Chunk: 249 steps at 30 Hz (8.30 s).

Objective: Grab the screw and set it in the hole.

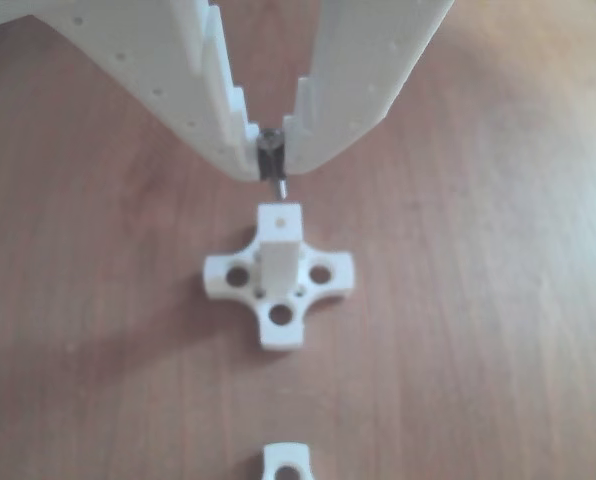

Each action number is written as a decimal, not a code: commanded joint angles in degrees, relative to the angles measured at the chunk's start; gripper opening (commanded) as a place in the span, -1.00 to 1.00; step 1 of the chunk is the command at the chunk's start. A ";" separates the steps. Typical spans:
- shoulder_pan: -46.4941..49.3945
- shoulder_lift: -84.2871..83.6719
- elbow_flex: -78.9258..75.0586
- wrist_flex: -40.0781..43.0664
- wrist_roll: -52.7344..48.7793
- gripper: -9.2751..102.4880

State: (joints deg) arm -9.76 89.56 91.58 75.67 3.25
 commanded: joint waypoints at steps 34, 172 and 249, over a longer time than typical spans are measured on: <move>-0.53 -1.49 -0.79 -2.20 0.18 -0.91; -0.97 -3.78 -2.11 -2.55 0.35 -0.91; -0.88 -3.96 -5.71 -2.20 1.49 -0.91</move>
State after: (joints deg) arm -10.02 84.99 91.05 74.62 4.31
